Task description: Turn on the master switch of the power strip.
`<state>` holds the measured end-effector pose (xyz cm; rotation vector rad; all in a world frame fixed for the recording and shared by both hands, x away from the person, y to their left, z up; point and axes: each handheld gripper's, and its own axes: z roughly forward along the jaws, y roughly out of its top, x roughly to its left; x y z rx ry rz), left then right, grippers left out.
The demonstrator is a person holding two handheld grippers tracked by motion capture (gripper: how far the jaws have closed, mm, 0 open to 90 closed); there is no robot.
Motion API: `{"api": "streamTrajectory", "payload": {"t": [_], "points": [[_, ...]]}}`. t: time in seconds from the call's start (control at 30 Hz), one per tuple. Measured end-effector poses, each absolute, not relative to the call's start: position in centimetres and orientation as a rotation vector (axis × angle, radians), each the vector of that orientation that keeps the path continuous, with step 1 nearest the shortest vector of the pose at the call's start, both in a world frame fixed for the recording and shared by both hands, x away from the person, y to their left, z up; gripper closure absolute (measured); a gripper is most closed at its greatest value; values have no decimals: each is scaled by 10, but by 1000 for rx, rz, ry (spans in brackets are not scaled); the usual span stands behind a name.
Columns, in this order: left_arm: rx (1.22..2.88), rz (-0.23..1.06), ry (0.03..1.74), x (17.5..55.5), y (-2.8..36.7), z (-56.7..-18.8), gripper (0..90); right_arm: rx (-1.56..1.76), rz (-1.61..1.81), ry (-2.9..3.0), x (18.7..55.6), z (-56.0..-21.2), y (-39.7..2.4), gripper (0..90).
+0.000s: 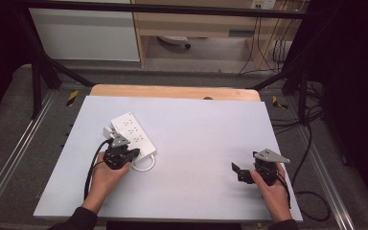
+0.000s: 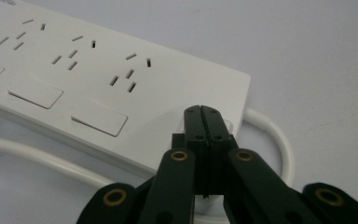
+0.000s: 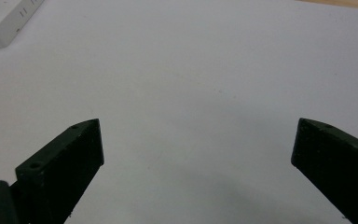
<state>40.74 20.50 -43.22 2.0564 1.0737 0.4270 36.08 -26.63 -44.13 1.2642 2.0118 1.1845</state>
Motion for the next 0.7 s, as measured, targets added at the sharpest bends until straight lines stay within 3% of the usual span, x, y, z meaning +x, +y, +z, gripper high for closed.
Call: {"api": "streamTrajectory", "payload": {"t": [0.7], "points": [[2061, 397, 1082, 410, 205, -431, 900, 1264, 1182, 2014, 361, -441, -267, 26]]}}
